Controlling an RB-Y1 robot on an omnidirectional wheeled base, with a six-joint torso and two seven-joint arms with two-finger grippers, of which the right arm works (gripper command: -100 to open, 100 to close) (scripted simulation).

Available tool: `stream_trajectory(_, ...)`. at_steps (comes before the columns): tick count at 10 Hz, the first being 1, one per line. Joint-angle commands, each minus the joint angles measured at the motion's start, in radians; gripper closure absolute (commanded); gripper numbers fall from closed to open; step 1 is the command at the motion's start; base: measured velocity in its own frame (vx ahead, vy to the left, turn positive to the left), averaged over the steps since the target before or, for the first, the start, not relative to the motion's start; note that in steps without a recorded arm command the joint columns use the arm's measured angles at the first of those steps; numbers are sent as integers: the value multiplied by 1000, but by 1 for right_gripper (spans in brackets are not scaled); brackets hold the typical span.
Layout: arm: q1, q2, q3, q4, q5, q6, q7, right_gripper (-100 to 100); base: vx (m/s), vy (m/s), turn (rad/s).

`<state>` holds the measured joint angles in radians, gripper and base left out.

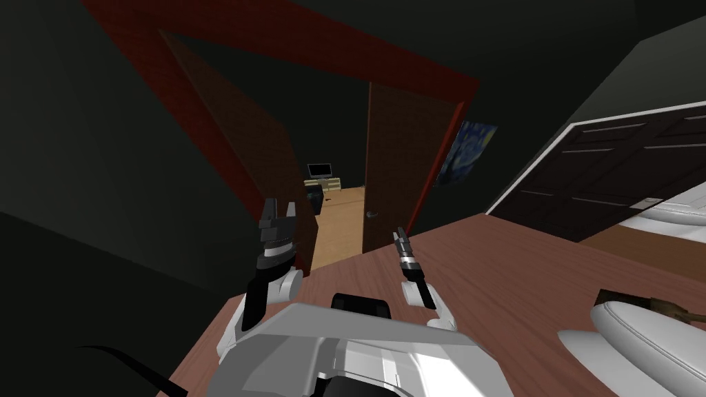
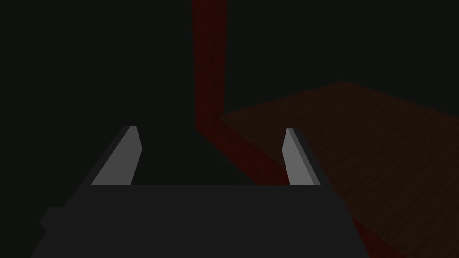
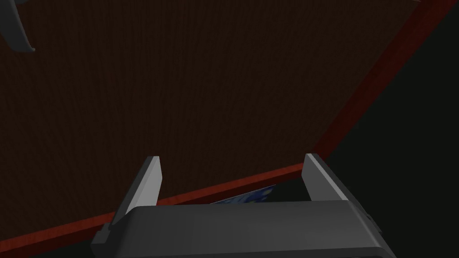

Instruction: Push the door open

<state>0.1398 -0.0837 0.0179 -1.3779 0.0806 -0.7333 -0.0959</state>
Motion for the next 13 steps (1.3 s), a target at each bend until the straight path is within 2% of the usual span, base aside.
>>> stream_trajectory(1,-22,-3,4,50,0,-9,-6,-100,65,-41,66)
stream_trajectory(2,-22,-3,4,64,0,-9,-6,-100,51,-35,40)
stream_trajectory(3,-42,-5,7,104,-1,-14,-10,-100,57,-32,86)
stream_trajectory(4,-42,-5,7,110,-1,-14,-10,-100,42,-27,39)
stream_trajectory(5,-61,-7,11,145,-1,-20,-14,-100,39,-32,60)
stream_trajectory(6,-61,-7,11,155,-1,-20,-14,-100,33,-22,46)
stream_trajectory(7,-80,-9,14,194,-1,-25,-19,-100,42,-28,75)
stream_trajectory(8,-80,-9,14,201,-1,-25,-19,-100,38,-28,42)
stream_trajectory(10,-117,-12,20,275,-2,-36,-27,-100,67,-39,91)
stream_trajectory(11,-117,-12,20,288,-2,-36,-27,-100,52,-40,39)
stream_trajectory(12,-135,-13,23,325,-2,-42,-31,-100,41,-34,63)
stream_trajectory(13,-135,-13,23,331,-2,-42,-31,-100,34,-27,34)
